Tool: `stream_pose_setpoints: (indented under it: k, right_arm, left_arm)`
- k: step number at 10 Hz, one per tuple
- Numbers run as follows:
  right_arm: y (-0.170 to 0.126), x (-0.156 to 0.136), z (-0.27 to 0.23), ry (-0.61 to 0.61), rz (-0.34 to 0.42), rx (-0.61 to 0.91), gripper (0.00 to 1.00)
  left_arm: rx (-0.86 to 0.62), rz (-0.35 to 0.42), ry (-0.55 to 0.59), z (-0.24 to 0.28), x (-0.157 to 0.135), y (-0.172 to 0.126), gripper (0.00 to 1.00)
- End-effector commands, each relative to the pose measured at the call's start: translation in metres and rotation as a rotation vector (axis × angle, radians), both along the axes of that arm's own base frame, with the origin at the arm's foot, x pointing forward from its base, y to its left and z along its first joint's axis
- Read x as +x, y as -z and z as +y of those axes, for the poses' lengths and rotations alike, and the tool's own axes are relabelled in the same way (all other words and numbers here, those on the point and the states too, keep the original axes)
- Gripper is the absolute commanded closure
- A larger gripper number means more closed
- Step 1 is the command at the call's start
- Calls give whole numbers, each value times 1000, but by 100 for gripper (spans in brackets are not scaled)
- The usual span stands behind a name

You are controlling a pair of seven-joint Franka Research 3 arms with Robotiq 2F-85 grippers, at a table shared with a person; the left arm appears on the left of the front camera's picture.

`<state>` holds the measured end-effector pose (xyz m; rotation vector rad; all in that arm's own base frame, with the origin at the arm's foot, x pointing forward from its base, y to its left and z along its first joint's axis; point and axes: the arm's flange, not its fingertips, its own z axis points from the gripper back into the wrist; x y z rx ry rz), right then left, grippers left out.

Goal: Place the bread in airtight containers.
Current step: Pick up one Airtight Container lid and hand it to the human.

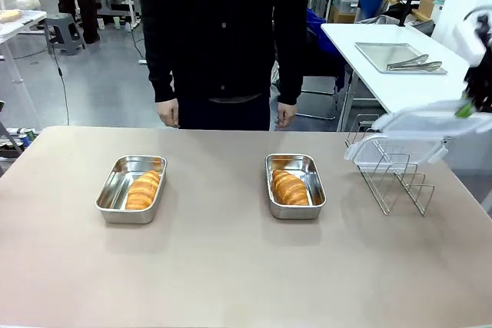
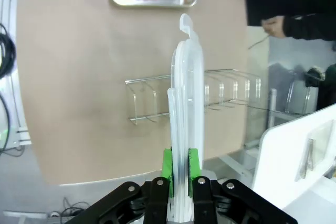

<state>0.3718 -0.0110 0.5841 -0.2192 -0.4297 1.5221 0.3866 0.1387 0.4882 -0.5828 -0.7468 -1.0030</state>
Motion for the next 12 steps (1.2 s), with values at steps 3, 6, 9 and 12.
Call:
stream_pose_setpoints:
  k: [3, 6, 9, 12]
  right_arm:
    - [-80, -32, 15, -2, -154, 61, 100]
    - [-85, -30, 45, -173, -348, 50, 100]
    - [-47, 5, 103, -408, -372, 46, 100]
    - [-10, 49, 158, -478, -341, 85, 100]
  left_arm:
    - [7, -5, 8, 0, 0, -1, 0]
    - [7, -5, 8, 0, 0, -1, 0]
    - [7, -5, 8, 0, 0, -1, 0]
    - [7, -5, 8, 0, 0, -1, 0]
